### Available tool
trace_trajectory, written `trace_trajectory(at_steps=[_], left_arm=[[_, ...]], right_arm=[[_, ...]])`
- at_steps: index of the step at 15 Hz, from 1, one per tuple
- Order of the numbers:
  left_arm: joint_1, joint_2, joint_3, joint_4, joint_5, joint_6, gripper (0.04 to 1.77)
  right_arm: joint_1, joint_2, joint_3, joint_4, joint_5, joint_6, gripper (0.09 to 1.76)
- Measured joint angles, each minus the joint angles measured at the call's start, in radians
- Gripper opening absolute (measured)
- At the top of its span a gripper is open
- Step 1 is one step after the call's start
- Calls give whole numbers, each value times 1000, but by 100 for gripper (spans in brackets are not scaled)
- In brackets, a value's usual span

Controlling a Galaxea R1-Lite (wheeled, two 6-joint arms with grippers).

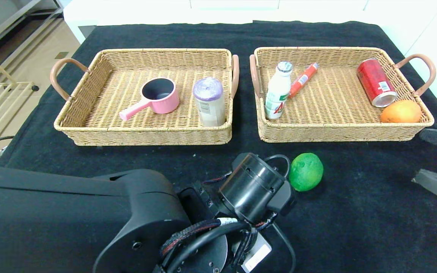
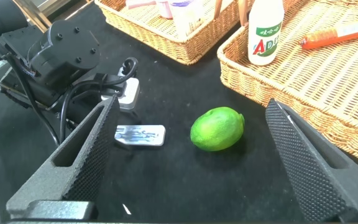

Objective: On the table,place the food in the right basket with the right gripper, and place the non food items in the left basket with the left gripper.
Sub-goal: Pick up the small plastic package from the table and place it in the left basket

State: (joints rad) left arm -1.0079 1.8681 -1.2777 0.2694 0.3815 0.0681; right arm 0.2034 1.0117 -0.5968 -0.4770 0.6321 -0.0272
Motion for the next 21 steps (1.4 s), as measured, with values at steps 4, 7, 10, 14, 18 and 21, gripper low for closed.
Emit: trace_trajectory(at_steps=[4,7,10,14,18,21], left_arm=[[0,2,1,-1,0,0,61],[0,7,0,-2,1,-1,61],[1,11,-1,-3,1,-3,61],[4,15,0,-6,-1,-4,61],[4,13,0,-9,-1,-9,61],[8,-14,2,-4,-4,-52,61]], right_arm=[[5,3,4,0,-1,-2,171],[6,5,5,0,-1,-3,171],[7,5,5,0,-1,-3,171],[7,5,7,0,0,-3,171],[13,5,9,-4,-1,-3,171],[13,3,8,-4,-1,-3,171]])
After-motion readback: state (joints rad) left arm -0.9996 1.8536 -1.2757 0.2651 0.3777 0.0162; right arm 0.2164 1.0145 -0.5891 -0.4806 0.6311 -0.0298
